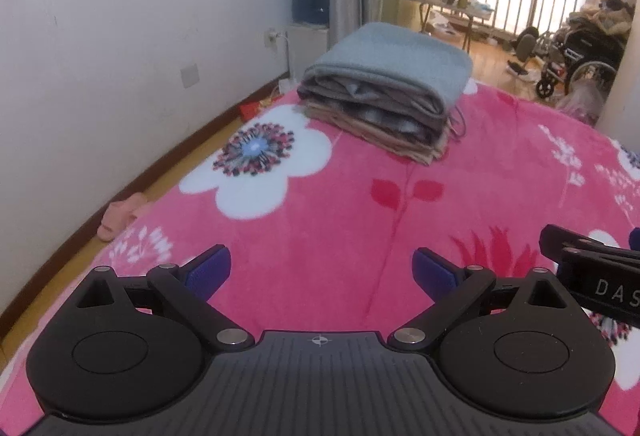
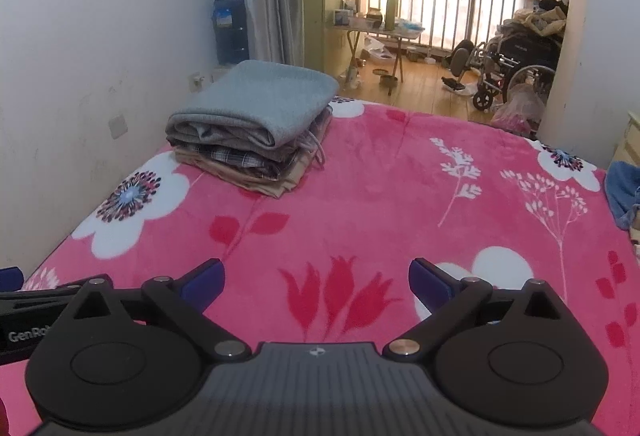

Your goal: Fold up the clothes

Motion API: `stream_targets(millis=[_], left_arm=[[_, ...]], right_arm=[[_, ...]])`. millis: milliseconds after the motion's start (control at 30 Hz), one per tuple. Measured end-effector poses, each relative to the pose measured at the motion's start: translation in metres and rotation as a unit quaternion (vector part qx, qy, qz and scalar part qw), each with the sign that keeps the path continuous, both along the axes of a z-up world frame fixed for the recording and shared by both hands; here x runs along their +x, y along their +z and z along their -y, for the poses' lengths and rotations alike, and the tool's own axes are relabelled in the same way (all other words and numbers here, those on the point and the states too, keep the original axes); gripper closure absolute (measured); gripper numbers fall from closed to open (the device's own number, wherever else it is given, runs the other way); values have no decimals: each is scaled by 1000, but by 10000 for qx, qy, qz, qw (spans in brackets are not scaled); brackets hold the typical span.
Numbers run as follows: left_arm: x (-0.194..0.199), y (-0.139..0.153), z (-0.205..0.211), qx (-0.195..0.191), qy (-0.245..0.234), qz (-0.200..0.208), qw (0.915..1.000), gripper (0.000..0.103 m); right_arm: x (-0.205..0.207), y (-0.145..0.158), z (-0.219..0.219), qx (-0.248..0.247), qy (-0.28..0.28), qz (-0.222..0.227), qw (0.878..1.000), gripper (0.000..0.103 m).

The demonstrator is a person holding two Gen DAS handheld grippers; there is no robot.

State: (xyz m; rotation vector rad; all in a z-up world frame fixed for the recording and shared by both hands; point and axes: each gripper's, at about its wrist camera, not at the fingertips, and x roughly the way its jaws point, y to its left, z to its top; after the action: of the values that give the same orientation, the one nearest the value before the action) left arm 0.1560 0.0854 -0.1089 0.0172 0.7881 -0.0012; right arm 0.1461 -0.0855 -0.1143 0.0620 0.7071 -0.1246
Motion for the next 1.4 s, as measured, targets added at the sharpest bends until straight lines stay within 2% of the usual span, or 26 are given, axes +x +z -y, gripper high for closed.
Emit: stream_targets(millis=[433, 700, 1400], left_arm=[[-35, 21, 27, 396, 131, 222, 9989, 4], [-43, 23, 26, 374, 324, 146, 9987, 4], [-47, 14, 8, 323, 503, 63, 9982, 4]], right_arm=[[-39, 12, 34, 149, -205, 36, 9997, 0], [-50, 17, 35, 120, -160, 124, 9997, 0], [-48, 14, 14, 6, 29, 25, 10000, 0]])
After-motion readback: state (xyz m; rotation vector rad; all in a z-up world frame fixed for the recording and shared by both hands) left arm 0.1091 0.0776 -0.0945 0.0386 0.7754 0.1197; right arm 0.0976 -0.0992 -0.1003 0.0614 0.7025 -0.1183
